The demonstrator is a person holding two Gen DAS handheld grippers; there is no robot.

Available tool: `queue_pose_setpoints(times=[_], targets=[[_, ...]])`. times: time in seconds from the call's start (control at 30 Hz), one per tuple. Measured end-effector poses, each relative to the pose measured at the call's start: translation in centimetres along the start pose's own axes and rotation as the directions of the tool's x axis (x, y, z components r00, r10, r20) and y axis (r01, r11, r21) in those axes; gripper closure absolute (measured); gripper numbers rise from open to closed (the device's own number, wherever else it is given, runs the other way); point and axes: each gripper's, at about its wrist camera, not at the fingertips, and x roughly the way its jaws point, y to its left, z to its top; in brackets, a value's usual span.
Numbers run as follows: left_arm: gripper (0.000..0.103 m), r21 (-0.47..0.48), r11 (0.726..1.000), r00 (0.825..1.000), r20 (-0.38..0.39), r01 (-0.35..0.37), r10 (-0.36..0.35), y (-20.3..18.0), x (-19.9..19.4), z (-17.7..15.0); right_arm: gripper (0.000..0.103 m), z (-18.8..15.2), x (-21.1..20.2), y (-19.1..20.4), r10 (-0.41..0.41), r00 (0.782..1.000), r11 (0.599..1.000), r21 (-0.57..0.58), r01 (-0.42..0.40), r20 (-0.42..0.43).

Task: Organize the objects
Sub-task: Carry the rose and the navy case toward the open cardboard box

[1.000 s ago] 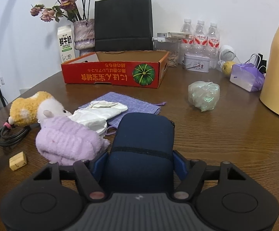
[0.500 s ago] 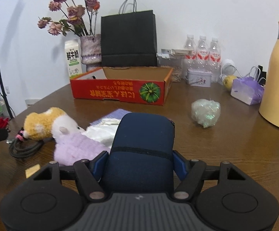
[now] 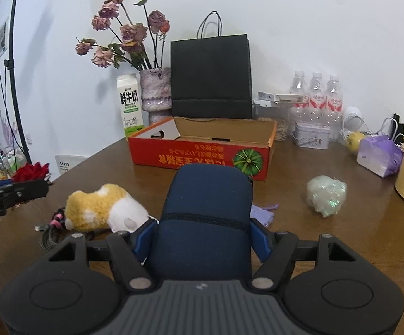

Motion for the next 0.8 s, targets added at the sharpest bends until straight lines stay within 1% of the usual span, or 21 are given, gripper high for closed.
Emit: queue_pose_setpoints(times=[0.37,0.8], targets=[[0.061,0.001,1.000,1.000,-0.021,-0.006,0.006,0.2,2.7,2.2,0.034,2.6,2.6,0.6,0.038,0.999,0.999,-0.019,-0.038,-0.011],[0.061,0.001,1.000,0.999,-0.042,0.010,-0.010,0.2,8.0,5.3,0.034,5.4,6.9,0.1,0.066,0.998,0.998,-0.024,-0.066,-0.024]])
